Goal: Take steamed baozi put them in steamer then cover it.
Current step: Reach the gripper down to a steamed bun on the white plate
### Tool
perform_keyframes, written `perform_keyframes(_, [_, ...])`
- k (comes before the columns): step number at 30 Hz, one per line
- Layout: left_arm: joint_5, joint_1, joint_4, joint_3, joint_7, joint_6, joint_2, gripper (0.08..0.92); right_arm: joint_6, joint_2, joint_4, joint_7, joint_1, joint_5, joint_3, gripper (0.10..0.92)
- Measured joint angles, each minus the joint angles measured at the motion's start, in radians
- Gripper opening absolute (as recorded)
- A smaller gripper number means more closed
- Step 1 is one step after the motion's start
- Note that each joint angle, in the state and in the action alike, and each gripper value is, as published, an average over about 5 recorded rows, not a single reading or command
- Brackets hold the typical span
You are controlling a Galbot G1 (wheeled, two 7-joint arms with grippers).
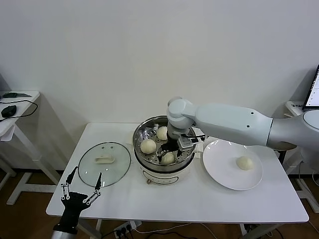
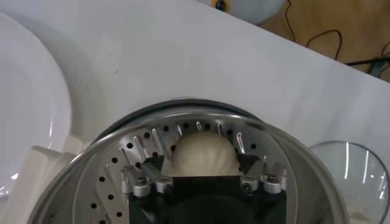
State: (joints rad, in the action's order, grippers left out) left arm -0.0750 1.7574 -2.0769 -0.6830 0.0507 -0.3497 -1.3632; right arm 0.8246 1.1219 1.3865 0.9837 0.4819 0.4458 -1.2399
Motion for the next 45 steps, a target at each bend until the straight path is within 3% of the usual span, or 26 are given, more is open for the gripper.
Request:
perform_keyframes(6, [0.0,-0.002,0.002,0.001,0.0,0.0,0.001,0.823,0.0,-0.034,-0.018,-0.001,0.014,-0.029,0.039,0.823])
perform_keyframes(11, [0.0,-0.008,0.005,0.003,-0.002,0.001,0.001,0.823,-0.033,-0.087,-0.056,0.011,0.039,-0.142,0.066,0.823])
perform_keyframes(25, [0.0,-0.016,0.01,0.009,-0.002,0.003,0.005,0.823,-0.423,-0.235,-0.362,0.17,0.07,-0.473,0.088,0.823])
perform_keyframes(33, [0.0,-0.016,0.01,0.01,-0.002,0.006,0.002,0.823,-0.617,-0.306,-0.504,0.226,0.009,-0.537,0.058,0.823])
perform_keyframes(45, [-0.003,-0.007,0.012,0.007,-0.002,0.005,-0.002,0.823,-0.748,-0.365,-0.557,0.226,-0.116,-0.576,0.04,0.823])
